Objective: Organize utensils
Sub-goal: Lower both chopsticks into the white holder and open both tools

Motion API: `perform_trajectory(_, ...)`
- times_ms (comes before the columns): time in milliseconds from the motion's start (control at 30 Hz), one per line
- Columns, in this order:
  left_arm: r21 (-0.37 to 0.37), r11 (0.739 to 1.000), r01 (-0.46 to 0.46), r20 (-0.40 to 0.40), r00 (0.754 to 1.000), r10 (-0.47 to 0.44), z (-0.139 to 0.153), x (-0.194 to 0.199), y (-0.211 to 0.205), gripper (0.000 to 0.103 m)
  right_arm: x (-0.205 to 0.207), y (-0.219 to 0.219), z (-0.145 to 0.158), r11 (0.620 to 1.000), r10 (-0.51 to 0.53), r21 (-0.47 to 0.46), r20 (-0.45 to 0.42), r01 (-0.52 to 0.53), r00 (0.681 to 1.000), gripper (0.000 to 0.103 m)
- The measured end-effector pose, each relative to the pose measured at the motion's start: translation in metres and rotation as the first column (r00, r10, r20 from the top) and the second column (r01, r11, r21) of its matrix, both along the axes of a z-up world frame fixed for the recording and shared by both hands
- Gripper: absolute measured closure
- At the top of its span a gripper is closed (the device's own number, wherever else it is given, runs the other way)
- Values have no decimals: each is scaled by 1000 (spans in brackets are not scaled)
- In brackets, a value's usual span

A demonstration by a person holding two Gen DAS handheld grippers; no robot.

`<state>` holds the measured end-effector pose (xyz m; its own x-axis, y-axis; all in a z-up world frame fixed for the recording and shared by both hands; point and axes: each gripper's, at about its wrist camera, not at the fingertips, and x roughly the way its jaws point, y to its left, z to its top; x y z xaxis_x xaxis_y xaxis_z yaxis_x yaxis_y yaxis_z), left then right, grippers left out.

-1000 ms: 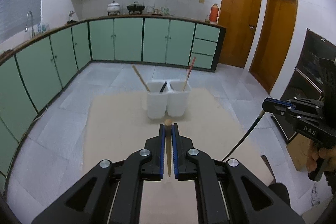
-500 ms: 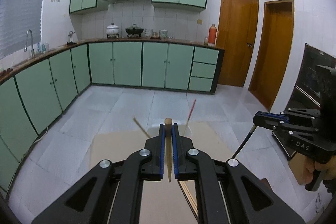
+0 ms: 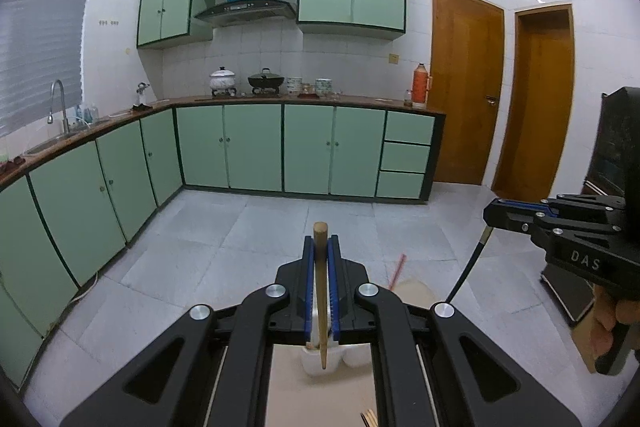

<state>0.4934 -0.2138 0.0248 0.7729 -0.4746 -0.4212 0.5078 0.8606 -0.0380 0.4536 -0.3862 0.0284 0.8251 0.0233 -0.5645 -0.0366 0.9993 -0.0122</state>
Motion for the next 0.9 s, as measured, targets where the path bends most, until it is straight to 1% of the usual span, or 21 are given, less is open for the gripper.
perform_trajectory(100,-15,1000,-10,6,1000,10,-2,22,-10,97,24,0,-4,1000,-5,-8,0,5,1000,97)
perform_trajectory(200,-21,1000,-10,16,1000,10,-9,36,-19,97,49,-2,-15,1000,-13,-11,-3,13,1000,97)
perform_trajectory(300,-17,1000,-16,-1,1000,16,-30,53,-28,97,70,-6,-35,1000,-28,0,-20,28,999,97)
perform_trajectory(433,1,1000,-25,-67,997,25,-74,71,-33,97,89,-15,-70,998,-53,31,-63,55,997,97)
perform_trajectory(567,13,999,-30,-116,993,32,-102,79,-30,96,92,-19,-102,997,-56,48,-111,61,992,97)
perform_trajectory(633,25,999,-30,-132,991,33,-109,80,-28,96,88,-21,-112,997,-58,52,-124,64,991,93)
perform_trajectory(667,28,999,-30,-129,991,33,-109,80,-27,90,86,-21,-113,996,-61,56,-122,68,991,85)
perform_trajectory(700,30,999,-29,-125,992,33,-108,78,-25,85,83,-22,-112,995,-67,64,-113,74,991,79)
perform_trajectory(733,28,999,-28,-117,993,31,-105,74,-21,74,77,-24,-109,993,-70,82,-101,79,992,79)
perform_trajectory(767,23,999,-29,-106,994,31,-101,70,-17,69,73,-25,-107,993,-70,89,-94,78,993,79)
perform_trajectory(900,15,1000,-17,-54,998,18,-81,45,-2,67,42,-29,-90,992,-57,109,-36,61,998,79)
